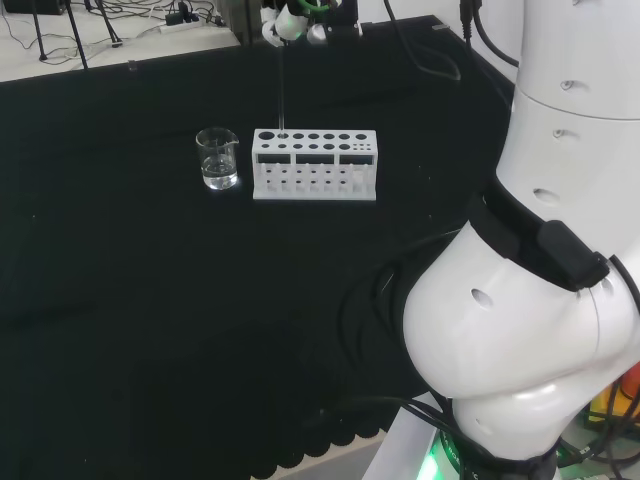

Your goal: Put the glass rod back on the white test tube rack.

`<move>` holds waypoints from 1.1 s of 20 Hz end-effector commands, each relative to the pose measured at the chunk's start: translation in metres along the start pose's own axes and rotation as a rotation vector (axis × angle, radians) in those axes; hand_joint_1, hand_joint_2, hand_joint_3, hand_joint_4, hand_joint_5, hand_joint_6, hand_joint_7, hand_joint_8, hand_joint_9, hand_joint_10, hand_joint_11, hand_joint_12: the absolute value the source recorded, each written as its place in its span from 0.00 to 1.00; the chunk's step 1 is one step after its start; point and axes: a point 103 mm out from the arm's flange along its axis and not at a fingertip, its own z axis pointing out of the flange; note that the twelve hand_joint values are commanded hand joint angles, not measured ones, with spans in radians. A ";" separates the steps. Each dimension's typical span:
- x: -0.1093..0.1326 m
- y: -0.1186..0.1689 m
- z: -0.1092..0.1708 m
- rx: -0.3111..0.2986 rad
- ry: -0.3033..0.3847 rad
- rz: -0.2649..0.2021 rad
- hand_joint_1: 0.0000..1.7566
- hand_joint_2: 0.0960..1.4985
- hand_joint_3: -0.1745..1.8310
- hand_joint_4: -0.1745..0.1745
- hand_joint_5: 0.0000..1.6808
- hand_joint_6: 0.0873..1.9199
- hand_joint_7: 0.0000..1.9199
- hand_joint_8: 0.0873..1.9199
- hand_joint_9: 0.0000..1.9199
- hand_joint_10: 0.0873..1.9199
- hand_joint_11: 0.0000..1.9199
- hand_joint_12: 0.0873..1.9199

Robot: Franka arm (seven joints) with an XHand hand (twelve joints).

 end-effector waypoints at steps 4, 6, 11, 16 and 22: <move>-0.007 0.007 0.023 0.029 0.017 -0.005 0.69 0.35 0.51 0.00 0.72 0.41 0.79 0.56 0.95 0.43 0.92 0.36; -0.012 0.006 0.028 0.034 0.019 -0.001 0.69 0.35 0.51 0.00 0.72 0.41 0.79 0.56 0.95 0.43 0.92 0.36; -0.018 0.008 0.054 0.068 0.029 0.006 0.69 0.35 0.51 0.00 0.72 0.41 0.79 0.56 0.95 0.43 0.92 0.36; -0.023 0.009 0.059 0.071 0.037 0.008 0.69 0.35 0.51 0.00 0.72 0.41 0.79 0.56 0.95 0.43 0.92 0.36; -0.023 0.008 0.067 0.072 0.041 -0.004 0.69 0.35 0.51 0.00 0.72 0.41 0.79 0.56 0.95 0.43 0.92 0.36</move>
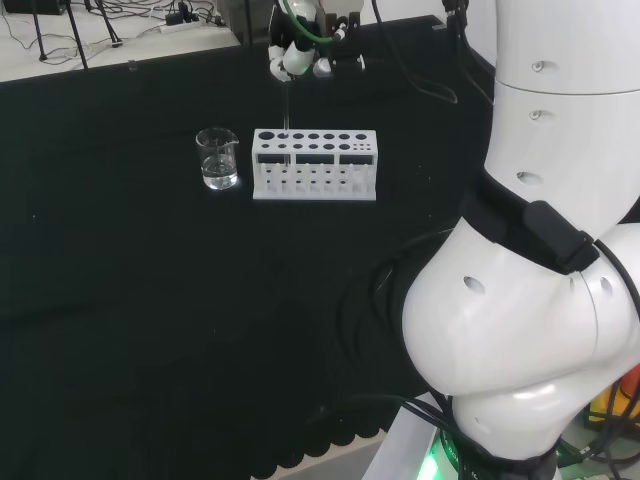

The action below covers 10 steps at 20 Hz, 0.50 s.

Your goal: Put the glass rod back on the white test tube rack.

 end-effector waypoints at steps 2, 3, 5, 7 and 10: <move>0.002 0.000 0.006 0.003 -0.006 -0.010 0.69 0.35 0.51 0.00 0.72 0.41 0.79 0.56 0.95 0.43 0.92 0.36; 0.003 0.000 0.006 0.002 -0.012 -0.005 0.69 0.35 0.51 0.00 0.72 0.41 0.79 0.56 0.95 0.43 0.92 0.36; 0.005 0.000 0.007 -0.001 -0.004 -0.005 0.69 0.35 0.51 0.00 0.72 0.41 0.79 0.56 0.95 0.43 0.92 0.36; 0.006 0.000 0.008 -0.001 0.002 -0.006 0.69 0.35 0.51 0.00 0.72 0.41 0.79 0.56 0.95 0.43 0.92 0.36; 0.006 0.000 0.013 0.003 0.012 -0.009 0.69 0.35 0.50 0.00 0.72 0.42 0.79 0.56 0.94 0.43 0.92 0.36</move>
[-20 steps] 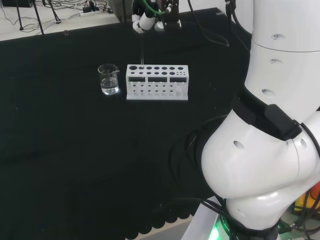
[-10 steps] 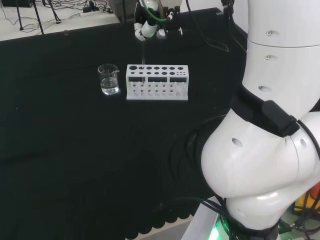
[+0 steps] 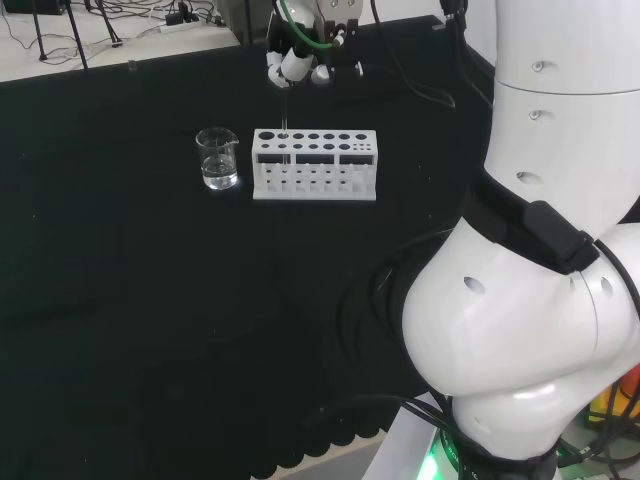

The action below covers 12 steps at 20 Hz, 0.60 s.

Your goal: Put the glass rod back on the white test tube rack.

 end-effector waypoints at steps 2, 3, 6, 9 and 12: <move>0.000 0.000 0.008 0.012 0.017 -0.003 0.69 0.36 0.50 0.00 0.72 0.42 0.79 0.56 0.94 0.43 0.92 0.36; 0.000 -0.001 0.009 0.016 0.020 -0.002 0.69 0.36 0.50 0.00 0.72 0.42 0.79 0.56 0.94 0.43 0.92 0.36; -0.001 -0.001 0.010 0.035 0.025 0.001 0.69 0.38 0.48 0.00 0.70 0.43 0.78 0.56 0.94 0.43 0.92 0.36; -0.002 -0.003 0.008 0.052 0.011 -0.002 0.75 0.44 0.41 0.00 0.57 0.48 0.63 0.48 0.94 0.45 0.94 0.37; -0.001 -0.004 0.006 0.053 0.007 -0.005 0.79 0.31 0.49 0.00 0.39 0.50 0.55 0.45 0.94 0.46 0.96 0.39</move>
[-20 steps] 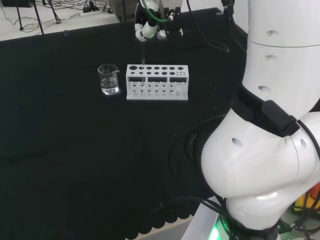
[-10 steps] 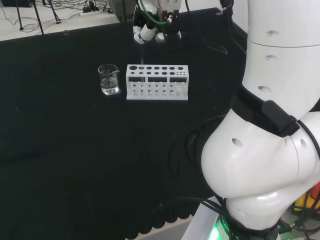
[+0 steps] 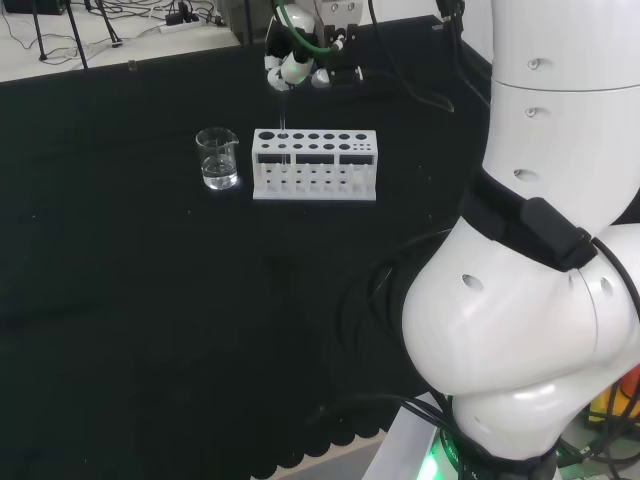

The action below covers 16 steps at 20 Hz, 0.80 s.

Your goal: Put the glass rod back on the white test tube rack.

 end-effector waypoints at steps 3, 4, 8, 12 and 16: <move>0.002 -0.006 -0.006 0.003 -0.021 0.002 0.81 0.24 0.54 0.00 0.28 0.48 0.44 0.45 0.93 0.47 0.96 0.40; 0.003 -0.006 -0.009 -0.005 -0.026 0.003 0.81 0.23 0.54 0.00 0.26 0.47 0.43 0.44 0.92 0.47 0.96 0.41; 0.008 -0.010 -0.018 -0.024 -0.026 0.003 0.82 0.22 0.55 0.00 0.24 0.45 0.41 0.43 0.92 0.46 0.97 0.42; 0.014 -0.013 -0.028 -0.045 -0.030 0.009 0.82 0.22 0.55 0.00 0.25 0.44 0.41 0.42 0.91 0.46 0.98 0.43; 0.019 -0.015 -0.033 -0.060 -0.032 0.009 0.82 0.22 0.54 0.00 0.25 0.44 0.42 0.42 0.91 0.46 0.98 0.44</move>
